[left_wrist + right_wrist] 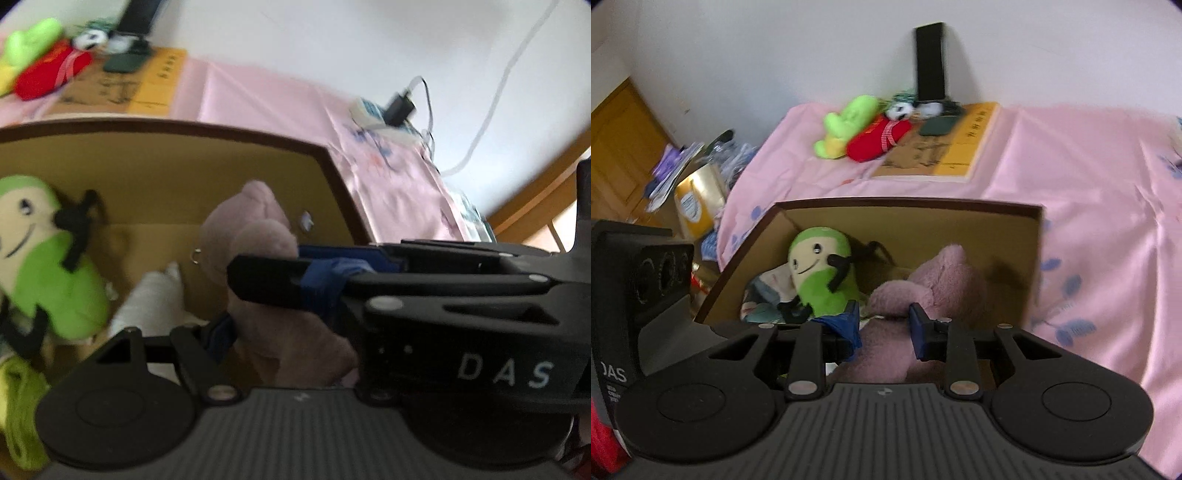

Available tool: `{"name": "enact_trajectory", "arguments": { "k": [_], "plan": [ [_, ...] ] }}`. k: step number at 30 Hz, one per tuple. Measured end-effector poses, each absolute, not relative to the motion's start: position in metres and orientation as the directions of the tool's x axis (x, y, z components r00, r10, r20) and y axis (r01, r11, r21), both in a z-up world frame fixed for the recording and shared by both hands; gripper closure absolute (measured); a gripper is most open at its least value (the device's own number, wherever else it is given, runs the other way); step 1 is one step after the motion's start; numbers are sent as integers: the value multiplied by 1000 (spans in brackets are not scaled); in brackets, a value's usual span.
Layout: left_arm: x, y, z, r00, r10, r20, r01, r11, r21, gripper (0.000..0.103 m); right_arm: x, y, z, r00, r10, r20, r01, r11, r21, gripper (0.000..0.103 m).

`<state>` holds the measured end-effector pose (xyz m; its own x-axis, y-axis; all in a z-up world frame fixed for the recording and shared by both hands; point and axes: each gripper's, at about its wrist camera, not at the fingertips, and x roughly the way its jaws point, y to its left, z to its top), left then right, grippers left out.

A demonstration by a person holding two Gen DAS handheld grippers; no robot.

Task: Organize soft objects
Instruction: 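Open the right gripper to drop the teddy bear in the box, then move the right gripper back to the light-blue plush on the sheet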

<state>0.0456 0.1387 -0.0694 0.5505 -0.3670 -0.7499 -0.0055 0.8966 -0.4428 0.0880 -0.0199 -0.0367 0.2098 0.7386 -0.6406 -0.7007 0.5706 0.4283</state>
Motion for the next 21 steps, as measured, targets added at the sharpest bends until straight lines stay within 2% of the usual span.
{"name": "enact_trajectory", "arguments": {
  "k": [6, 21],
  "plan": [
    [51, 120, -71, 498, -349, -793, 96, 932, -350, 40, 82, -31, -42, 275, 682, -678, -646, 654, 395, 87],
    [42, 137, -60, 497, -412, -764, 179, 910, -375, 40, 65, -79, -28, 432, 670, -604, -475, 738, 478, 87]
  ]
}}
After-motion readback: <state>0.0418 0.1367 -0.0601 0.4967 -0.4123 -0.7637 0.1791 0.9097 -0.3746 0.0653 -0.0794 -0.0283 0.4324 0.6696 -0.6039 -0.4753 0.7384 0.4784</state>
